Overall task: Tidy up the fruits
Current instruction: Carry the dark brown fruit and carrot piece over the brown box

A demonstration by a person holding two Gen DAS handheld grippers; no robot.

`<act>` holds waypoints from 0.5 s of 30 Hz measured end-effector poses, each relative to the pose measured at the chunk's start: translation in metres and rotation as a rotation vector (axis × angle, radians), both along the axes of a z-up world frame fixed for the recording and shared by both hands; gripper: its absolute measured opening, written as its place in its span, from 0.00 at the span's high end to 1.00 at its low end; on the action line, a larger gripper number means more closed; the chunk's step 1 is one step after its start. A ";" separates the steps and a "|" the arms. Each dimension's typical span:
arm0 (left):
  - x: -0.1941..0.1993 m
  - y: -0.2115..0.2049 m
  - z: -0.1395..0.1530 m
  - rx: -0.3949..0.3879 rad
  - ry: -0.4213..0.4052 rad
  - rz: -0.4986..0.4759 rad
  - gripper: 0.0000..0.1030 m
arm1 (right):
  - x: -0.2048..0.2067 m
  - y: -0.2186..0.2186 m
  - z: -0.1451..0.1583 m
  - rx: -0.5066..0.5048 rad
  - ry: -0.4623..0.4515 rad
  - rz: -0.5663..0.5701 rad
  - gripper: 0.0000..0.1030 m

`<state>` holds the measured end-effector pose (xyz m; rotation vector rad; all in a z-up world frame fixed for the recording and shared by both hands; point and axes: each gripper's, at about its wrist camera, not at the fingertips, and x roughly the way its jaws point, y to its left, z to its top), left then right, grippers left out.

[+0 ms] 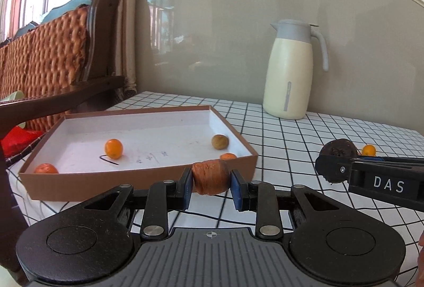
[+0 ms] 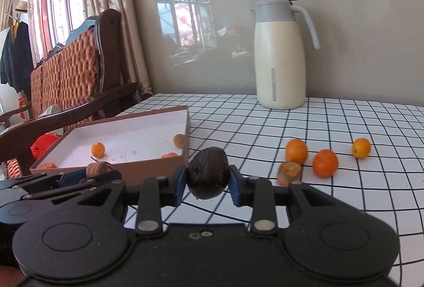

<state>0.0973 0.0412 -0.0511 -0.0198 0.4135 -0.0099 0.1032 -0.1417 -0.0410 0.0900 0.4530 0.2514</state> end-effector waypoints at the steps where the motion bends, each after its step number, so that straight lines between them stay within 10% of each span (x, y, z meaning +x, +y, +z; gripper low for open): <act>1: -0.002 0.007 0.001 -0.001 -0.004 0.017 0.70 | 0.001 0.006 0.002 0.001 -0.004 0.013 0.76; 15: -0.001 0.089 0.012 -0.004 -0.044 0.201 0.70 | 0.019 0.072 0.019 -0.009 -0.062 0.138 0.76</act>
